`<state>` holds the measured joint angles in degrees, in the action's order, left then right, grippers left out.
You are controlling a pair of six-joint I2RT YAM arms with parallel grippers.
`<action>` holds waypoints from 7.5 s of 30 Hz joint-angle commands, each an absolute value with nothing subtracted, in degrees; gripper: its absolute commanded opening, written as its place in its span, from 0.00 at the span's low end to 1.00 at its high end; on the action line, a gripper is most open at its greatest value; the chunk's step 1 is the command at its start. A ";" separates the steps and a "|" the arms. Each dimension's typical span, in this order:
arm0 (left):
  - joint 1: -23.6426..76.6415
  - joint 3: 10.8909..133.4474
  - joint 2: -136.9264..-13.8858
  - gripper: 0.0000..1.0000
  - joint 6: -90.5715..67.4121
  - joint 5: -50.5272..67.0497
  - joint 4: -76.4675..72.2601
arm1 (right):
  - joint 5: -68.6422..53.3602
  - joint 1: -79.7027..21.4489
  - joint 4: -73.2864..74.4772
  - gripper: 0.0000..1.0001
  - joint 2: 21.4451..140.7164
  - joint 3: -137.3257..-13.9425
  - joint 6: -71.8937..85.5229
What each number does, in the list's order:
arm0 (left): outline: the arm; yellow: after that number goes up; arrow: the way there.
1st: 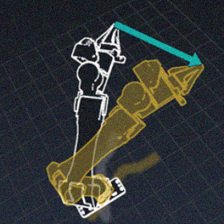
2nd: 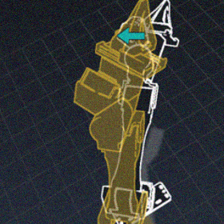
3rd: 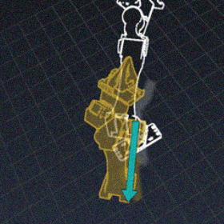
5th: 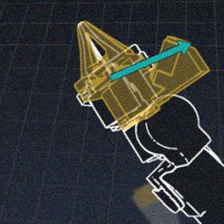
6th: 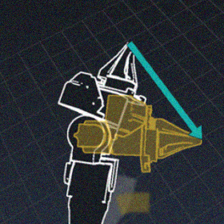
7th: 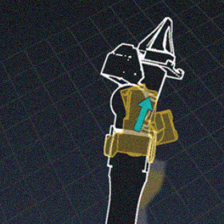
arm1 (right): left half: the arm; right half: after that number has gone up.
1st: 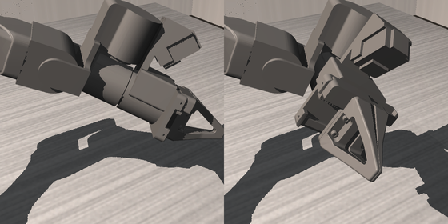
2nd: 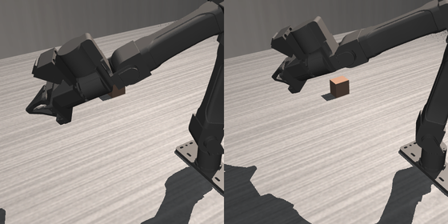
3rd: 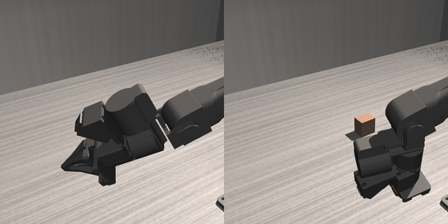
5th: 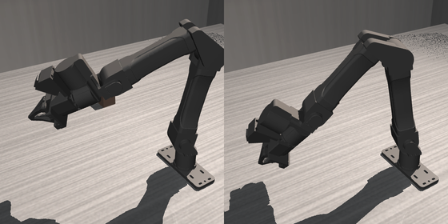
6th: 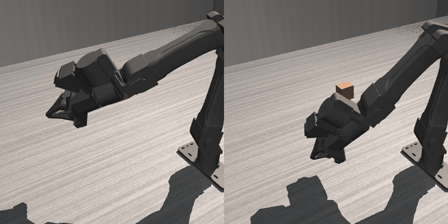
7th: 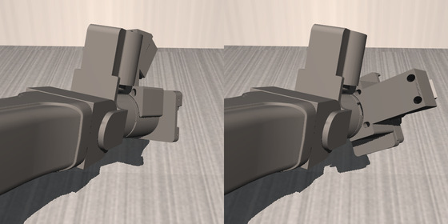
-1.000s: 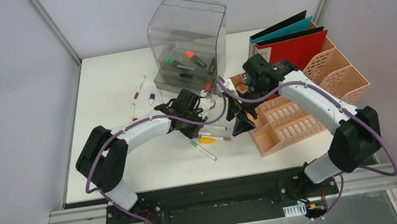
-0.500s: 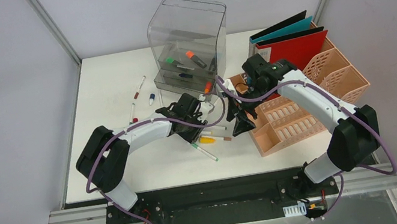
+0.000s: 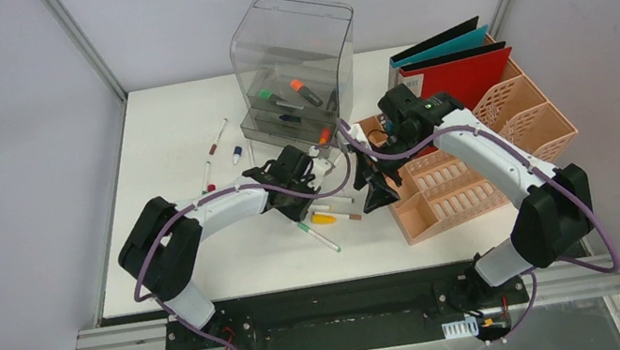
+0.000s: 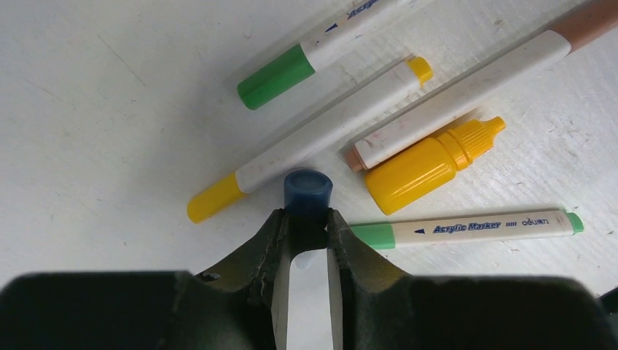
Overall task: Organize the desk
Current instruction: Pick up the stationery from the center of the board, then place the stationery in the drawer, then pick up the stationery from the center of the board, then place the stationery in the drawer.
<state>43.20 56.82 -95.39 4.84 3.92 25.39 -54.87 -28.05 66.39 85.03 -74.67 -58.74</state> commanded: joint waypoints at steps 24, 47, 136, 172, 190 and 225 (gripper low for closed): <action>28.00 36.47 -63.16 0.00 -24.75 13.58 -13.84 | -57.03 -28.57 68.18 0.68 84.66 -77.54 -62.13; 20.03 57.46 -89.68 0.10 -66.58 5.82 -15.23 | -56.39 -29.98 68.20 0.68 84.97 -77.29 -62.56; 17.58 47.05 -36.13 0.76 -0.53 3.52 29.62 | -16.13 -53.96 27.47 0.46 102.32 -68.08 -40.40; 17.59 47.02 -35.61 0.76 -0.53 3.57 29.71 | -16.81 -53.69 34.98 0.00 99.44 -74.48 -37.49; 17.58 47.12 -35.36 0.76 -0.54 4.38 29.69 | -6.43 -45.40 36.54 0.00 94.59 -85.07 -42.01; 17.62 47.02 -34.60 0.76 0.62 4.33 29.67 | 12.93 -44.84 19.90 0.19 101.48 -87.07 -37.30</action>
